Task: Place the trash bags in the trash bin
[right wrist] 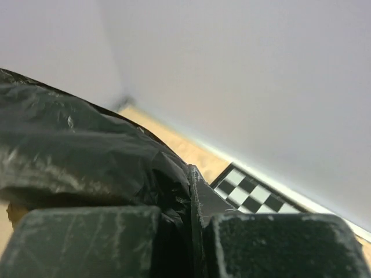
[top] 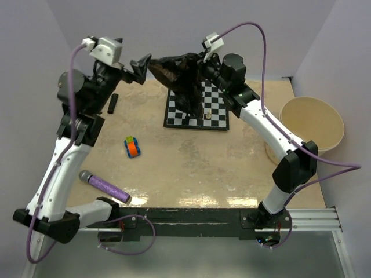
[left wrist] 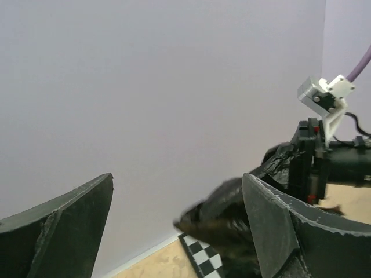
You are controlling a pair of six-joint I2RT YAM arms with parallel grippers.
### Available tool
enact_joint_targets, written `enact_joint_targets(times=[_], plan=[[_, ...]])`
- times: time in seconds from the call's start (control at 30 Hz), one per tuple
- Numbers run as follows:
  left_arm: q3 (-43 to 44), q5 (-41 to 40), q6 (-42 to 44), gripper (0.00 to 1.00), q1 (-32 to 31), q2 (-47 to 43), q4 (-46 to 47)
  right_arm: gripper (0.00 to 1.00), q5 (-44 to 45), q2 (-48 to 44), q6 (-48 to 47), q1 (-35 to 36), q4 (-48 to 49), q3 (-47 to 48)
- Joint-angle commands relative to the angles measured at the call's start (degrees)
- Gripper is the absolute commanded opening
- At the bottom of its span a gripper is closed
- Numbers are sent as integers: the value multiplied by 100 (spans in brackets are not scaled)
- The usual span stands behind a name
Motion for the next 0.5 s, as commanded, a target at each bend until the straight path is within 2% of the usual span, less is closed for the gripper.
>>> enact_joint_targets(times=[0.0,0.1,0.17,0.27,0.37,0.47], plan=[[-331,-99,-1335,91,-10,-411,-595,0,2093,-47,541,313,659,639],[-622,991,-2117,78,-18,-201,-650,0,2919,68,347,576,773,719],[-701,1564,-2487,72,-62,115,-361,0,3158,147,382,639,782,771],[-711,1452,-2901,72,-89,520,-78,0,3299,95,374,691,826,693],[-483,1294,-3270,78,-80,924,404,0,3361,-20,374,709,887,553],[-254,1049,-3587,80,-89,1284,485,0,3370,-143,338,718,914,395]])
